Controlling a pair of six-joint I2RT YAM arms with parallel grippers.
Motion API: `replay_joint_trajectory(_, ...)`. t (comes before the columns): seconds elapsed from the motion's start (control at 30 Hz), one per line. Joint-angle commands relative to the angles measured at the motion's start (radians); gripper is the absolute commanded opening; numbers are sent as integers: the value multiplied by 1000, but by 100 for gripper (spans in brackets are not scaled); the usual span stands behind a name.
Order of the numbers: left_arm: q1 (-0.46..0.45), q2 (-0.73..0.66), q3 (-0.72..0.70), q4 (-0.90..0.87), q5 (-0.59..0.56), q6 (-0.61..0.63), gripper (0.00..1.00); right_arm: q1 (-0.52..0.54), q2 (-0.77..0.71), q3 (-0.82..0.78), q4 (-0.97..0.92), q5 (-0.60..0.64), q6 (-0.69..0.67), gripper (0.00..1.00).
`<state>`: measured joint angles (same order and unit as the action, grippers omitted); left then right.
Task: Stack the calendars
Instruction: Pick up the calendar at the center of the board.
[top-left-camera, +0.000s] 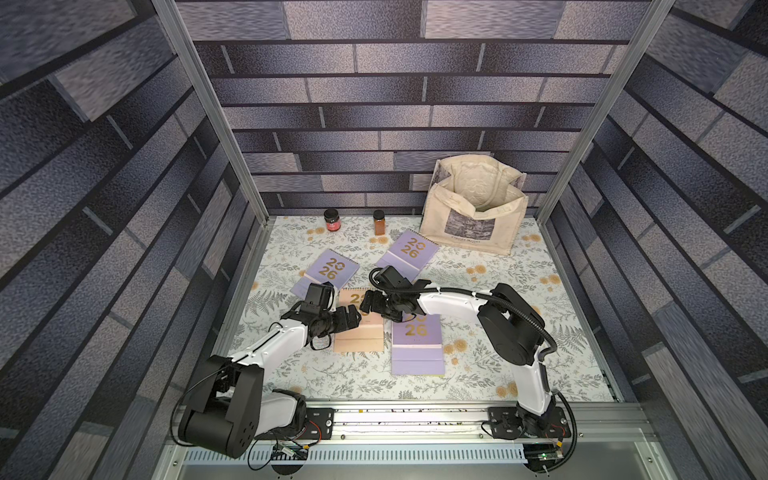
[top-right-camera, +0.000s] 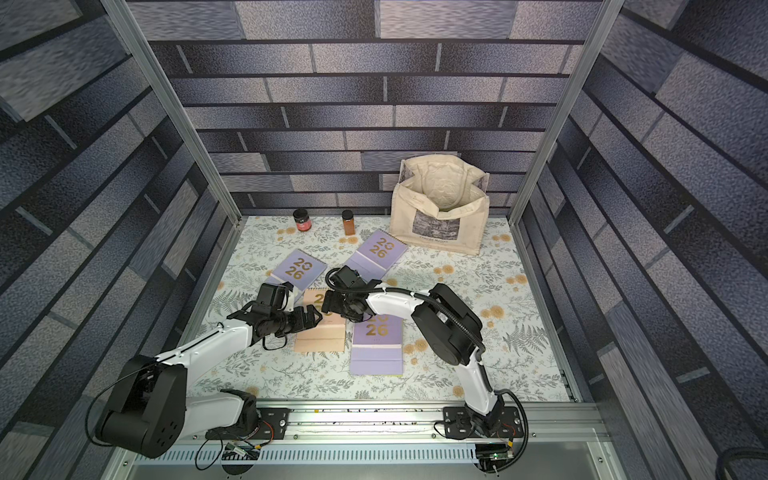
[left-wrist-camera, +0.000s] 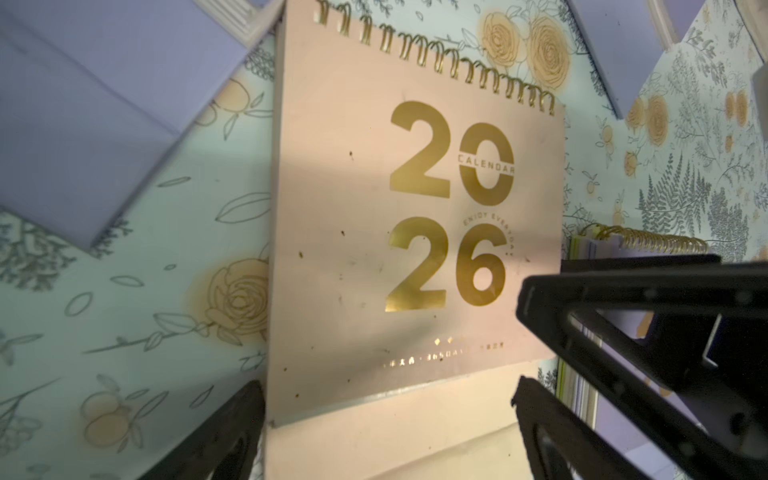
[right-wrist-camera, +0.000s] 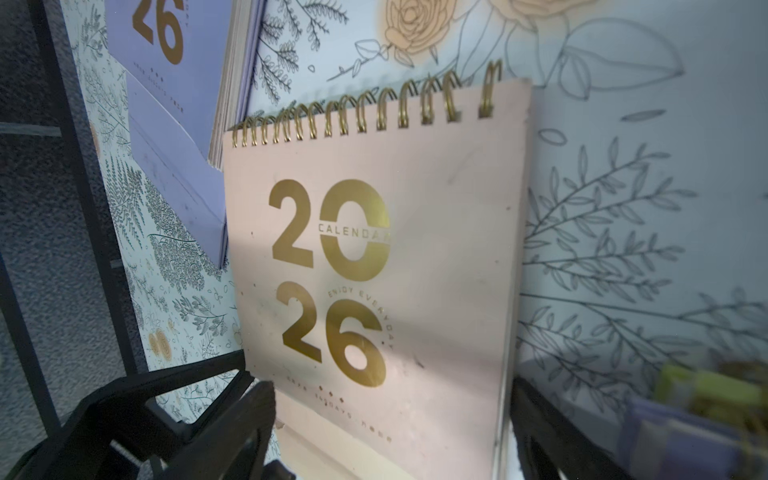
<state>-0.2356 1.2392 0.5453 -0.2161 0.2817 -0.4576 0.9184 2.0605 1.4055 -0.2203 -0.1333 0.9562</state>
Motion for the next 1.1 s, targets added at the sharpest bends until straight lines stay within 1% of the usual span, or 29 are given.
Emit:
replay_joint_trajectory(0.0,24,-72,49,-121,-124,11,99,9,51,10,-41,-27,-29,89)
replay_joint_trajectory(0.07,62,-68,49,-104,-118,25,99,9,62,16,-40,-35,-32,89)
replay_joint_trajectory(0.13,101,-35,40,-61,-70,23,99,9,70,26,-43,-44,-36,89)
replay_joint_trajectory(0.2,120,20,40,-25,-28,33,98,9,73,34,-45,-44,-39,88)
replay_joint_trajectory(0.37,117,199,89,22,51,54,95,9,76,46,-52,-54,-55,87)
replay_joint_trajectory(0.53,109,293,106,81,83,50,94,8,77,41,-52,-70,-66,86)
replay_joint_trajectory(0.7,110,295,114,81,142,62,93,8,83,31,-25,-91,-63,84)
replay_joint_trajectory(0.87,104,293,86,145,252,43,92,8,93,32,10,-123,-62,82)
replay_joint_trajectory(0.93,98,279,65,176,291,29,91,10,92,31,26,-134,-63,81)
replay_joint_trajectory(1.07,89,227,49,178,320,29,89,7,89,23,58,-149,-65,78)
